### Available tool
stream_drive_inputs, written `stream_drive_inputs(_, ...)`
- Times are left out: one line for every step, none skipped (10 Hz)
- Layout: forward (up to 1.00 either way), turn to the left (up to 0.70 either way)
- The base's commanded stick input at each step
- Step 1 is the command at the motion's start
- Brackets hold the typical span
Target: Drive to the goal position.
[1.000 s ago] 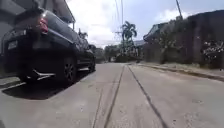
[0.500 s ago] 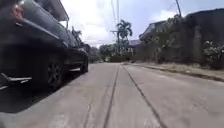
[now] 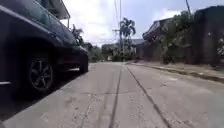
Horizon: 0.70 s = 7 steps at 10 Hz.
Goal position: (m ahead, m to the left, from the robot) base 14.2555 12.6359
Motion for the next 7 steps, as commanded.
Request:
stream_drive_inputs(1.0, 0.15)
stream_drive_inputs(1.0, 0.34)
stream_drive_inputs(1.0, 0.36)
stream_drive_inputs(1.0, 0.35)
stream_drive_inputs(1.0, 0.19)
stream_drive_inputs(1.0, 0.04)
stream_drive_inputs(1.0, 0.0)
